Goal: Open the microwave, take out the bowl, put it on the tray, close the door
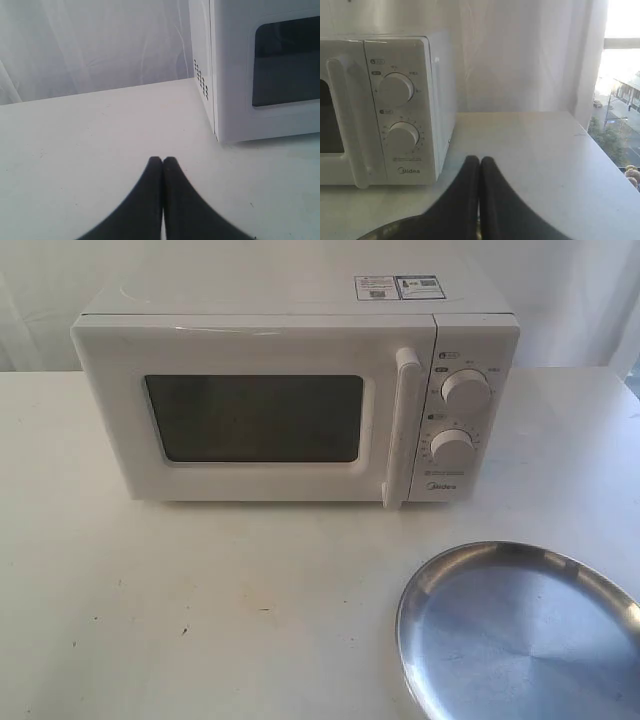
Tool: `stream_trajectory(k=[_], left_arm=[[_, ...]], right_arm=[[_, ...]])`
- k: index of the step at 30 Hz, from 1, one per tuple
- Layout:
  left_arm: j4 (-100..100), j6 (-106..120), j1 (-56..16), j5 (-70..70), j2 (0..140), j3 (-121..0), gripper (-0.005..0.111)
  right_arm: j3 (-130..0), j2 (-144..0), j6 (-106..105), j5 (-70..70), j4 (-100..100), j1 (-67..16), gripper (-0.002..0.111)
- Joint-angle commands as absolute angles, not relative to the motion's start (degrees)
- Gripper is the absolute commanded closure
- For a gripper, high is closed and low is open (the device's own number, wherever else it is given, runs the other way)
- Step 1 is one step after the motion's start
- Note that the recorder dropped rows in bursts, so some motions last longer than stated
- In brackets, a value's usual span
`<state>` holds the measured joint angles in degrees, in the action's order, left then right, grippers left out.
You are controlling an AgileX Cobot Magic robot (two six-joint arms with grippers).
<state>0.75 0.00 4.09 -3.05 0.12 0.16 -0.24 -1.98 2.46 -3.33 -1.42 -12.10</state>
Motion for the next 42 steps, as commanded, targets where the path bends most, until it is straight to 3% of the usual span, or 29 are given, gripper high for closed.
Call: stream_trajectory(k=[1, 11, 20, 25, 29, 35, 42], left_arm=[[0.4, 0.0, 4.0, -3.0, 0.0, 0.0, 0.107], [0.4, 0.0, 4.0, -3.0, 0.0, 0.0, 0.107], [0.4, 0.0, 4.0, -3.0, 0.0, 0.0, 0.107], [0.4, 0.0, 4.0, -3.0, 0.0, 0.0, 0.107], [0.4, 0.0, 4.0, -3.0, 0.0, 0.0, 0.107], [0.4, 0.0, 4.0, -3.0, 0.0, 0.0, 0.107], [0.4, 0.0, 4.0, -3.0, 0.0, 0.0, 0.107]], right_arm=[[0.0, -1.7, 3.2, -1.8, -1.5, -11.9, 0.108], [0.0, -1.7, 19.4, 0.0, -3.4, -11.9, 0.108], [0.0, -1.7, 32.1, 11.7, -1.4, -11.9, 0.108], [-0.6, -1.7, 45.3, 29.0, 24.9, -11.9, 0.108], [-8.1, -3.8, 59.6, 33.4, 44.5, -11.9, 0.108], [-18.9, -19.8, 61.0, 37.7, 55.4, -11.9, 0.108], [-22.3, -51.0, 40.1, 43.2, 56.1, -11.9, 0.108]])
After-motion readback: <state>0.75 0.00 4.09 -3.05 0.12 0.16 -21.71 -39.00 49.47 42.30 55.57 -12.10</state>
